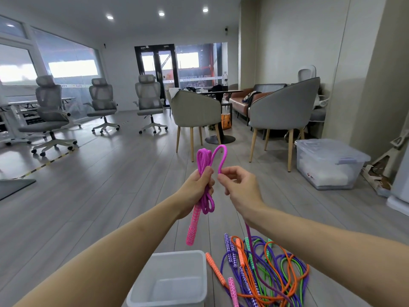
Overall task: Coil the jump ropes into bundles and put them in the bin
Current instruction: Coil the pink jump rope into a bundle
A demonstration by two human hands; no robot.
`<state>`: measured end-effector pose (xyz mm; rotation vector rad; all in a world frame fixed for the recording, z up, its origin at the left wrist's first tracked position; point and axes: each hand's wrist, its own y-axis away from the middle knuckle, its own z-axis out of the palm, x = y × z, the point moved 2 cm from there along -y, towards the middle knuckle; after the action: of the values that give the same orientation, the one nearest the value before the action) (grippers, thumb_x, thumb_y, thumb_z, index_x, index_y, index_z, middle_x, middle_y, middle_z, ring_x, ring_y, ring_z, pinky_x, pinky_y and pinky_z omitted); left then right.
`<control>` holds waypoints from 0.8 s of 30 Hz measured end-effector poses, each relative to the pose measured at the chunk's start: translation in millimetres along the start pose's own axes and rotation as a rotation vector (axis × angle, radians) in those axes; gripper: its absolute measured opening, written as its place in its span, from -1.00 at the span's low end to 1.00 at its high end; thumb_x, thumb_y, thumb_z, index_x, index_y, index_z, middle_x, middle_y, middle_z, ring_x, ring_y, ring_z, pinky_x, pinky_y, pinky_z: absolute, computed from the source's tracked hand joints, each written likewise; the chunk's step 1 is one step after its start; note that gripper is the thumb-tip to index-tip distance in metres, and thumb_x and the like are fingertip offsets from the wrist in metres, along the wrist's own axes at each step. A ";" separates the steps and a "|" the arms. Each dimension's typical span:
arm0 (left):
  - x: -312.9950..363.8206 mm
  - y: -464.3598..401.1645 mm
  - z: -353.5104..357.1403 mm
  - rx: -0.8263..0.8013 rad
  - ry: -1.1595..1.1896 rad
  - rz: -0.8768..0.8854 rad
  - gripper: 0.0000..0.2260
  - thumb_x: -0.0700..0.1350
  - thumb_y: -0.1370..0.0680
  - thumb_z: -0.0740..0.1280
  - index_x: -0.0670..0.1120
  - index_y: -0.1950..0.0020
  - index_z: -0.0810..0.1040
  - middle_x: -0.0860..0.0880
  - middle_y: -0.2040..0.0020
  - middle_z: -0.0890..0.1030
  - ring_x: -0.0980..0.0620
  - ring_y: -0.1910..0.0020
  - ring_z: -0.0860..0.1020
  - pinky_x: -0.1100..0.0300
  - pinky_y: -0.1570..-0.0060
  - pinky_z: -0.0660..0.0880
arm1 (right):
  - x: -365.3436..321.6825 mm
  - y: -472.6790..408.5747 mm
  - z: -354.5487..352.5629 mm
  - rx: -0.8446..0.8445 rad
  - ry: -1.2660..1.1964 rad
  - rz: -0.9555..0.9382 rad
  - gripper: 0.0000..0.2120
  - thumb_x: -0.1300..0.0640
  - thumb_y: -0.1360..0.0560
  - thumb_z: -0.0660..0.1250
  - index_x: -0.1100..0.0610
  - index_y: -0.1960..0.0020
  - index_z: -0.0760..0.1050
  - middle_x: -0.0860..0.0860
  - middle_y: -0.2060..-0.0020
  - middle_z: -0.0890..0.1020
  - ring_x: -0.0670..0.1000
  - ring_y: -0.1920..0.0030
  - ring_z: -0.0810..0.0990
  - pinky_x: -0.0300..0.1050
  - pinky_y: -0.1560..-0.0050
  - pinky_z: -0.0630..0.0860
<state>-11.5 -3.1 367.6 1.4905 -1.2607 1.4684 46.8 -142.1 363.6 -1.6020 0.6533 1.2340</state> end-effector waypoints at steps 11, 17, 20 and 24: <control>-0.2 -1.9 10.3 0.014 -0.016 0.060 -0.67 0.15 -0.70 0.14 -0.12 -0.15 0.39 -0.01 0.24 0.41 0.12 0.35 0.38 0.21 0.27 0.45 | 1.8 5.5 1.3 -0.138 0.090 -0.023 -0.81 0.27 -0.60 0.39 0.17 -0.17 0.70 0.02 0.08 0.73 -0.24 0.15 0.67 -0.39 0.12 0.54; 4.9 -6.1 11.5 0.297 0.197 0.037 -0.77 0.04 -0.73 0.12 -0.10 -0.10 0.41 -0.03 0.21 0.44 0.07 0.33 0.44 0.14 0.24 0.49 | -5.1 8.4 1.6 -0.171 0.127 -0.015 -0.86 0.20 -0.58 0.44 0.13 -0.13 0.69 -0.01 0.17 0.70 -0.24 0.26 0.61 -0.41 0.27 0.49; 12.1 -7.7 2.6 0.421 0.502 0.012 -0.81 0.03 -0.73 0.15 -0.06 -0.21 0.42 -0.01 0.21 0.52 0.08 0.34 0.50 0.13 0.23 0.52 | -6.1 12.4 3.3 -0.266 0.221 -0.025 -0.84 0.18 -0.59 0.43 0.11 -0.16 0.68 0.00 0.20 0.66 -0.19 0.30 0.55 -0.41 0.29 0.48; 23.4 -14.7 -17.1 0.507 0.741 0.028 -0.79 0.07 -0.72 0.17 -0.06 -0.19 0.39 0.05 0.34 0.48 0.09 0.42 0.51 0.10 0.24 0.55 | 3.5 17.2 3.4 -0.420 0.278 -0.030 -0.92 0.11 -0.57 0.46 0.01 -0.05 0.70 -0.14 0.33 0.63 -0.18 0.32 0.51 -0.29 0.25 0.47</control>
<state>-5.6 13.4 395.0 1.0219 -0.4789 2.1864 32.0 -145.1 354.0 -2.1509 0.5611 1.1898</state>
